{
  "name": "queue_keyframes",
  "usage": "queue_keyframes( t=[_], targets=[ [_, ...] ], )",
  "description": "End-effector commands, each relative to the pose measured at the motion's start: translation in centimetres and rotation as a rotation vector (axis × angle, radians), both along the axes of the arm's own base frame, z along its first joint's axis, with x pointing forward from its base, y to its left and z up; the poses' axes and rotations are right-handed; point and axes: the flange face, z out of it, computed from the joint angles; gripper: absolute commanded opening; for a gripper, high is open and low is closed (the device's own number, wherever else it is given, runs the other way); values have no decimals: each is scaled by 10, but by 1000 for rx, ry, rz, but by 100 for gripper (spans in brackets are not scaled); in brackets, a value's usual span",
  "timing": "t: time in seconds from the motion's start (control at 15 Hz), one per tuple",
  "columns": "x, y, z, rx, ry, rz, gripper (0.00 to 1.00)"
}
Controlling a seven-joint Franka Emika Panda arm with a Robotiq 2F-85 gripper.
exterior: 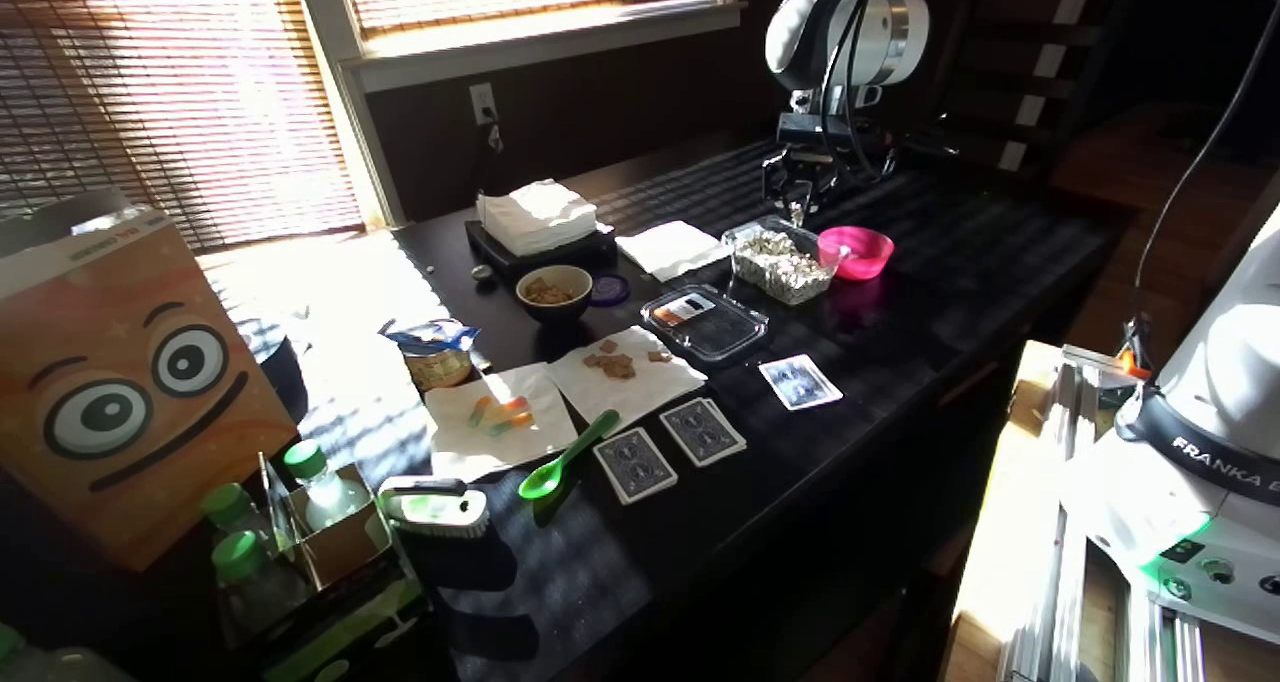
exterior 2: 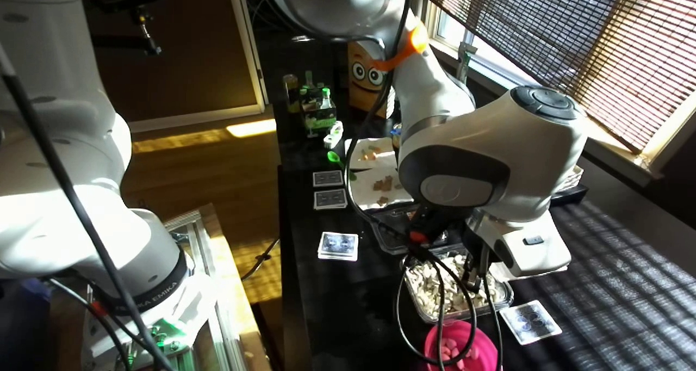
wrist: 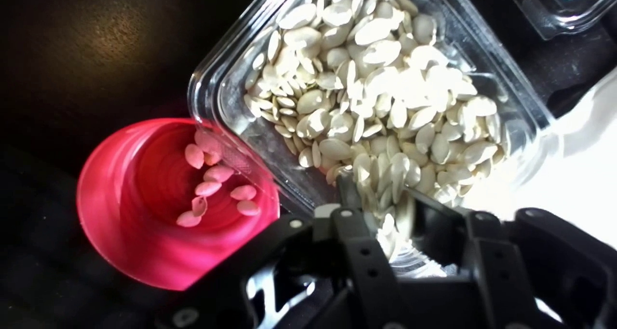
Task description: Move some objects from the transparent bowl to the pink bowl
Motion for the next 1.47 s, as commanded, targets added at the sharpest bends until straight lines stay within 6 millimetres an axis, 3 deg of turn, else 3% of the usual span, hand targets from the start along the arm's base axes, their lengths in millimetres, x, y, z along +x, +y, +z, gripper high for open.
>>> queue_keyframes(
  t=[0.0, 0.47, 1.07, 1.13, 1.2, 1.4],
  targets=[
    [-12, -17, 9, -14, 10, -10, 6],
    [-55, -64, 2, -21, 15, -80, 6],
    [-67, -72, -12, 4, -6, -28, 6],
    [-67, -72, -13, 7, -4, -27, 48],
    [-67, -72, -13, 9, -3, -23, 50],
    [-69, -71, -14, 10, 0, -21, 69]
  ],
)
